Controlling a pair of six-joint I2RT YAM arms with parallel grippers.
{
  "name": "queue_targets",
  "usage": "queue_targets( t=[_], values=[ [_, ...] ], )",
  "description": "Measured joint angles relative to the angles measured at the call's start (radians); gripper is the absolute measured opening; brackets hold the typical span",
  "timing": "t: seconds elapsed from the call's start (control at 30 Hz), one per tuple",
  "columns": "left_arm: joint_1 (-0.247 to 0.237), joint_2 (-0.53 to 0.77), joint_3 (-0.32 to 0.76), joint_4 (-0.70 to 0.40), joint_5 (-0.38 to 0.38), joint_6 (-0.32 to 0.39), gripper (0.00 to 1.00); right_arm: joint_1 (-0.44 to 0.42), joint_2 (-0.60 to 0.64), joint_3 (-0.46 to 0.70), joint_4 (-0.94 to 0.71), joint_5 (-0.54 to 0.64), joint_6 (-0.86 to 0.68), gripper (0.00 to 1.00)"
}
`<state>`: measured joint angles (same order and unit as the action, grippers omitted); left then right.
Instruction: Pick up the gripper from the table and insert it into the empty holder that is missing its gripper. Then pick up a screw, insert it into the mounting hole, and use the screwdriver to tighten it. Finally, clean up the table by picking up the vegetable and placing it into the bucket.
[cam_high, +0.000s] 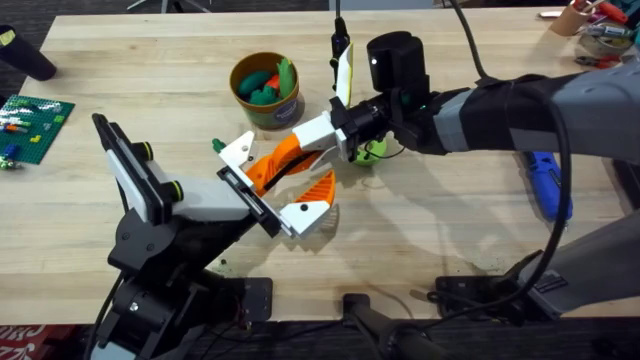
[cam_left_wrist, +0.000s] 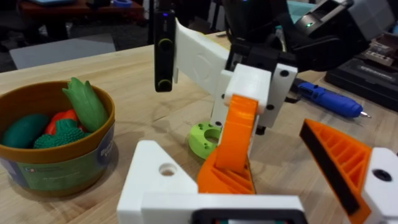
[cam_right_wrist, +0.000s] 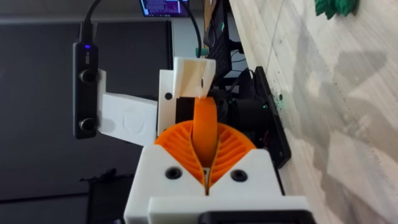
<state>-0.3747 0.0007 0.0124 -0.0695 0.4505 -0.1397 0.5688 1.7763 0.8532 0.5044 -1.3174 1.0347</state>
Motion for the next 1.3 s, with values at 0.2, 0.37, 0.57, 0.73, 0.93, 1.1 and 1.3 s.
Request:
queue_targets(
  t=[0.2,0.37,0.57,0.73,0.93,1.1,1.3],
  values=[
    [0.001,0.000,0.000,0.002,-0.007,0.000,0.985,-0.010,0.000,0.000,-0.011,-0.019,0.006,0.014],
    [0.001,0.000,0.000,0.002,-0.008,0.000,0.985,-0.077,0.000,0.000,-0.010,-0.046,0.007,0.014],
    [0.000,0.000,0.000,0.002,-0.006,0.000,0.985,-0.125,0.000,0.000,0.002,-0.068,0.010,0.013],
    [0.000,0.000,0.000,0.002,-0.006,0.000,0.985,-0.115,0.000,-0.001,0.069,-0.076,0.034,0.013],
    [0.000,0.000,0.000,0.003,-0.002,0.000,0.985,-0.110,0.000,-0.001,0.104,-0.076,0.072,0.013],
    [0.000,0.000,0.000,0.003,-0.001,0.000,0.986,-0.101,0.000,-0.001,0.104,-0.059,0.083,0.013],
    [0.002,0.000,0.000,0.002,-0.004,-0.002,0.989,-0.056,0.000,-0.001,0.103,-0.020,0.091,0.013]
  ],
)
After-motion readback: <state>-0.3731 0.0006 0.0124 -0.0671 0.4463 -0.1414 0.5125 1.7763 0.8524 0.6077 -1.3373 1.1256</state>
